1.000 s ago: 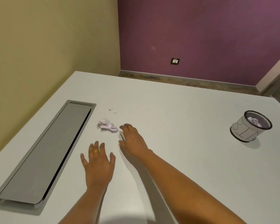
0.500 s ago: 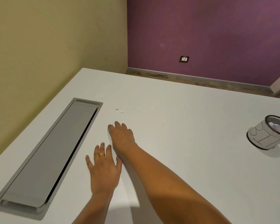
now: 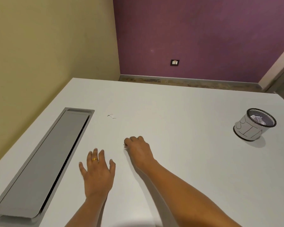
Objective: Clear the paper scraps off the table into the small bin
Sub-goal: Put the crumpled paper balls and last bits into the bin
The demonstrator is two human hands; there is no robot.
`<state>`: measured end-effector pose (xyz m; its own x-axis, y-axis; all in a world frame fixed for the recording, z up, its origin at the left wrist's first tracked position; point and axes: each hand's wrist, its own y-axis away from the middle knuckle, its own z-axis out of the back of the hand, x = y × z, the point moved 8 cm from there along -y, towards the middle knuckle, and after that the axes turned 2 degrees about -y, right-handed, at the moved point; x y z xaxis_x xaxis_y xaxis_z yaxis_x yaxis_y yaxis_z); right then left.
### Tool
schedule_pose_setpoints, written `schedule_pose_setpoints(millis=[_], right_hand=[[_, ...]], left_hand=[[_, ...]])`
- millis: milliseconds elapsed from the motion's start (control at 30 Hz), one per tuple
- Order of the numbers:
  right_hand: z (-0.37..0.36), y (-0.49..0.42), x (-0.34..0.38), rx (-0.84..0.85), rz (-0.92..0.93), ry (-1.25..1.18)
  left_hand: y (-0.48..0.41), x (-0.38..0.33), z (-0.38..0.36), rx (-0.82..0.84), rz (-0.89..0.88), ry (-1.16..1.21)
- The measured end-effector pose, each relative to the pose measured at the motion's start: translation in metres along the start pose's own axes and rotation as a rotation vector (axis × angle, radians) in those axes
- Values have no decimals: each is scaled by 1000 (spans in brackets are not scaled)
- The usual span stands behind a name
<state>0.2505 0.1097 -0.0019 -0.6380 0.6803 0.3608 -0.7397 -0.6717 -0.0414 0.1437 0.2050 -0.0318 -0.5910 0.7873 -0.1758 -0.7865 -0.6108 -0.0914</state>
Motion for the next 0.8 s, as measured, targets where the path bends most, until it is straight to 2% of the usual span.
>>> schedule_pose_setpoints(millis=[367,600,800], right_hand=[[54,76,-92,-92,-214,-119],[96,114,-170,-152,-373,-116],[132,131,-227,-192,-444,-3]], left_hand=[[7,-22,5,23,-38,-49],[30,-121,2,4,-328,-1],[44,-189,-23,110,-413,45]])
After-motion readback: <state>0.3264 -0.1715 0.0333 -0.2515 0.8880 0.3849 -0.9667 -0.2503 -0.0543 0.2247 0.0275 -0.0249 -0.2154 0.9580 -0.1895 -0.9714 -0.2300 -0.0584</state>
